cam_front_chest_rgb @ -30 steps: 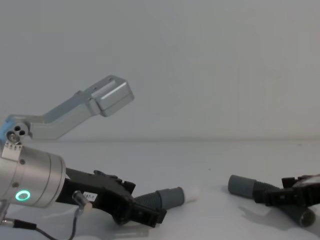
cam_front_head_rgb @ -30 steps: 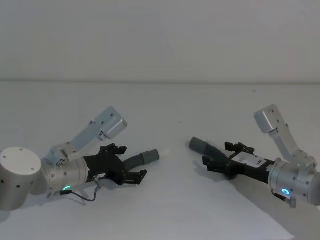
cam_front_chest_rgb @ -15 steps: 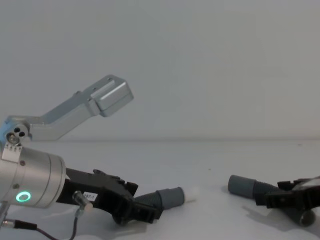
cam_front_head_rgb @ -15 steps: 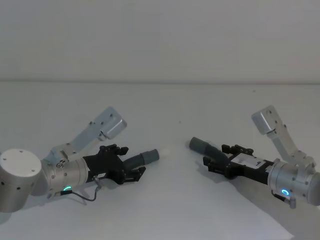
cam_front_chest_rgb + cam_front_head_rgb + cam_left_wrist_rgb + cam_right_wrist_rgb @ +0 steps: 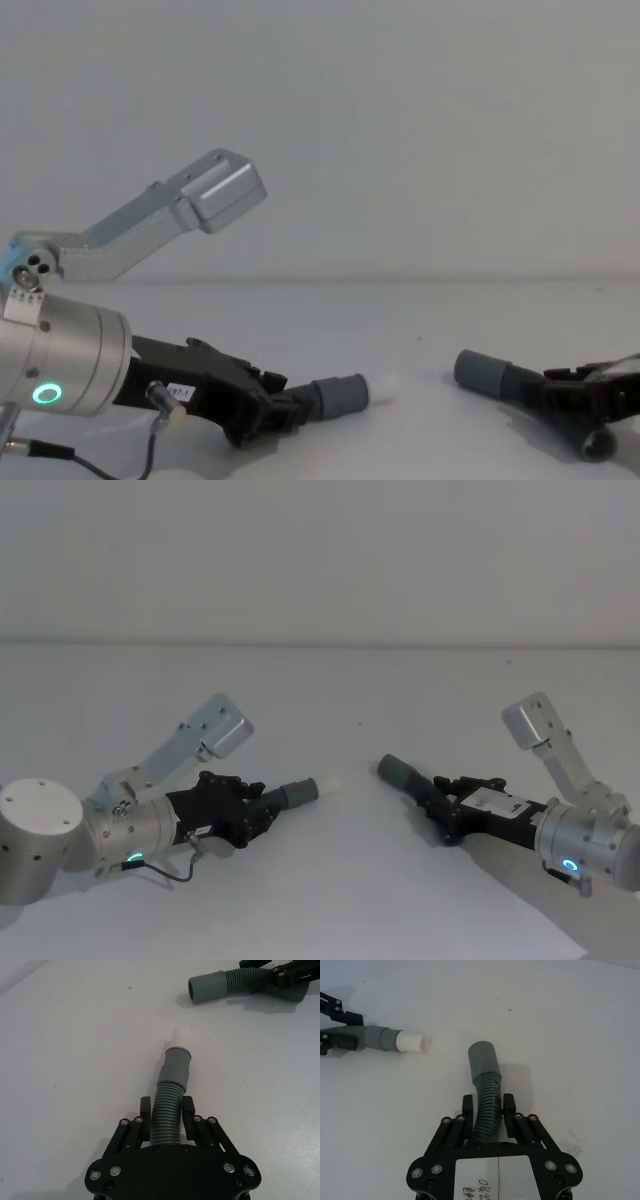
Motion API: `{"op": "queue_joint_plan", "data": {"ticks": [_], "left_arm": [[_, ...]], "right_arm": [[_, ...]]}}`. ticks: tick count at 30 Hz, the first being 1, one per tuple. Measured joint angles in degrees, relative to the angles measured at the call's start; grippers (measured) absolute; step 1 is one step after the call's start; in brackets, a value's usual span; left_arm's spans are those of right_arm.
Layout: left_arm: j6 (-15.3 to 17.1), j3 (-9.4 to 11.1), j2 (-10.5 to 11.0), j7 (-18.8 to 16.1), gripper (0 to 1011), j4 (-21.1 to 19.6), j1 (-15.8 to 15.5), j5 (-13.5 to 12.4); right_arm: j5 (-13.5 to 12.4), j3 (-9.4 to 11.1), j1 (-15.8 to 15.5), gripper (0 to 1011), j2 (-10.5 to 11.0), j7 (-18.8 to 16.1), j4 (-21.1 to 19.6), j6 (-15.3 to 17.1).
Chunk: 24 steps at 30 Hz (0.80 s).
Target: Use both hands to pick up one end of the pipe from the table, align the ends, and insert them.
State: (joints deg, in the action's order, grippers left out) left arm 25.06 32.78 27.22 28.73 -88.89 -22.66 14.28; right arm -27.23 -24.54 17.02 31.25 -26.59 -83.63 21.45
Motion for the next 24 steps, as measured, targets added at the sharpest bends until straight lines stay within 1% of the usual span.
{"op": "queue_joint_plan", "data": {"ticks": [3,4,24], "left_arm": [[-0.02,-0.02,-0.01,-0.02,312,0.00,0.02,-0.01],[-0.03,-0.02,-0.02,-0.03,306,0.00,0.02,-0.02],[-0.16,-0.08,-0.06,-0.07,302,0.02,0.08,-0.11]], "right_arm": [[0.00,-0.02,0.02,295,0.01,-0.02,0.01,0.00],[0.00,-0.02,0.02,264,0.02,-0.02,0.02,0.00],[-0.01,-0.11,0.08,259,0.07,-0.04,0.03,-0.01]]}}
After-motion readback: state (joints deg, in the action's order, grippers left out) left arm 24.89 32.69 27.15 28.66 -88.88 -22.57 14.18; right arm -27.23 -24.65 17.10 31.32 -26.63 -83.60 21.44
